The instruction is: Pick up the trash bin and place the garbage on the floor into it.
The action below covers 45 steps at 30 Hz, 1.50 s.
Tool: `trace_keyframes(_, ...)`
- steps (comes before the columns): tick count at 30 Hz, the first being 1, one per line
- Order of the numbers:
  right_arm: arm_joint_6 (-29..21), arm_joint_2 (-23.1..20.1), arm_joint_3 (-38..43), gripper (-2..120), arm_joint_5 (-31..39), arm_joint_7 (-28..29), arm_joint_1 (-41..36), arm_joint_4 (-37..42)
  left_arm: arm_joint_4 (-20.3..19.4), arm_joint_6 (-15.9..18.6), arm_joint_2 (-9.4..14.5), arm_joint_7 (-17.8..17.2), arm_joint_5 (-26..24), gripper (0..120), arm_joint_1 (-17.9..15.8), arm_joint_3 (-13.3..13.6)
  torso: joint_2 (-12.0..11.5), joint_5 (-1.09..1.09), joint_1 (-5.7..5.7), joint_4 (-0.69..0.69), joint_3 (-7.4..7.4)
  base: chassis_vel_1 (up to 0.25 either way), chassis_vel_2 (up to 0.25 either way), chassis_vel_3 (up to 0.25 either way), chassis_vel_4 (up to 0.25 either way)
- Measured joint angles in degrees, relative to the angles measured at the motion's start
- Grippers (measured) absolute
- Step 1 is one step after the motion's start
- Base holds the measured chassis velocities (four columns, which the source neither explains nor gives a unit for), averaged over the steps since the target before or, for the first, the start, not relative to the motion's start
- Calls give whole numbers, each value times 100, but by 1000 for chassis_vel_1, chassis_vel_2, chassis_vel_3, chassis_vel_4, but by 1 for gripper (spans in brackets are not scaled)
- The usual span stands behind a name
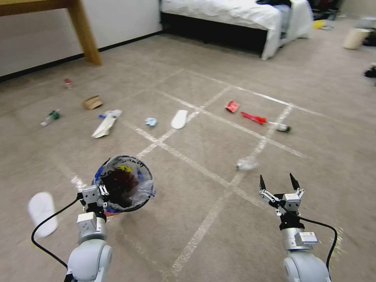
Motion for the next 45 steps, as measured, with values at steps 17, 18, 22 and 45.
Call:
trace_keyframes(17,-101,155,-25,100,5,33,42,57,59,11,-10,-24,-23,4,-23,-44,0,0,0,2,0,-9,-11,-12,-11)
trace_keyframes(18,-101,160,-24,100,16,32,45,61,58,11,-12,-25,-23,4,-16,-48,0,0,0,2,0,0,0,0,0)
trace_keyframes(22,-158,168,-19,100,75,26,51,95,32,11,-18,-21,-22,4,19,-66,0,0,0,3,-1,-14,12,17,-14)
trace_keyframes(45,-117,178,-20,100,75,25,29,135,-46,1,-9,59,9,4,56,-89,0,-2,0,1,0,-218,222,225,-219)
